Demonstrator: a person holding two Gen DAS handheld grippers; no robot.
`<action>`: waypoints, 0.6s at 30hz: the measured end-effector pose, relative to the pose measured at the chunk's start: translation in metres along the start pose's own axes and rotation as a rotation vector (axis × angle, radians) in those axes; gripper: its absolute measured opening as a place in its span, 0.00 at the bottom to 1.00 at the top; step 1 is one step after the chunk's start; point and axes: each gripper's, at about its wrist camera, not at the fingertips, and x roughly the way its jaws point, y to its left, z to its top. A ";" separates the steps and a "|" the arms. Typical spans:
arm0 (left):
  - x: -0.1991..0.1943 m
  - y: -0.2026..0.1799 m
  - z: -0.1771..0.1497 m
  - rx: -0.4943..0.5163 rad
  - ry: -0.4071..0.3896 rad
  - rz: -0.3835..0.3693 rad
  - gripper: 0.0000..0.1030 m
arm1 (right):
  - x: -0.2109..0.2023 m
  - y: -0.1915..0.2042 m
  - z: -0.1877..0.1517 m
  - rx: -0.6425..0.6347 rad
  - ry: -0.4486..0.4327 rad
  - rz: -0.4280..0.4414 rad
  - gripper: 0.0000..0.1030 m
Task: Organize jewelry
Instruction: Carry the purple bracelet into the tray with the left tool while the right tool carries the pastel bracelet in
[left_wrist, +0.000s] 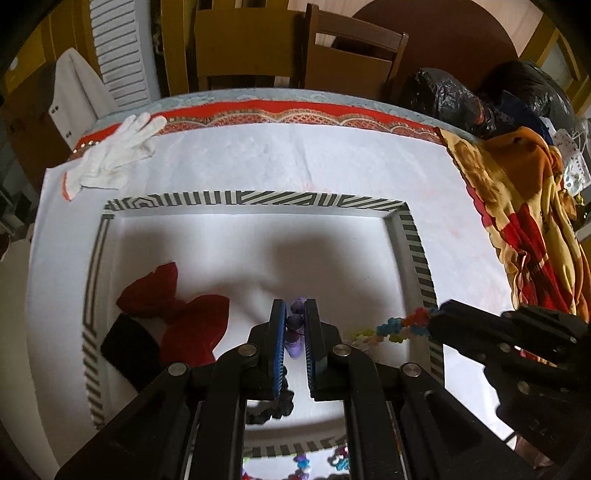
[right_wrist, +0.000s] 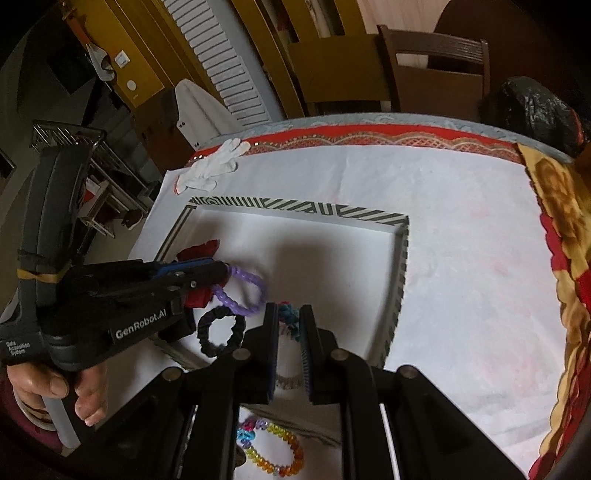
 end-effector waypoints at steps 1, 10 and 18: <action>0.005 0.002 0.002 -0.007 0.004 0.004 0.00 | 0.003 -0.002 0.002 0.000 0.004 -0.002 0.11; 0.043 0.023 0.015 -0.056 0.036 0.076 0.00 | 0.060 -0.037 0.035 0.050 0.008 -0.112 0.11; 0.052 0.026 0.009 -0.022 0.037 0.147 0.00 | 0.089 -0.047 0.037 0.007 0.006 -0.150 0.16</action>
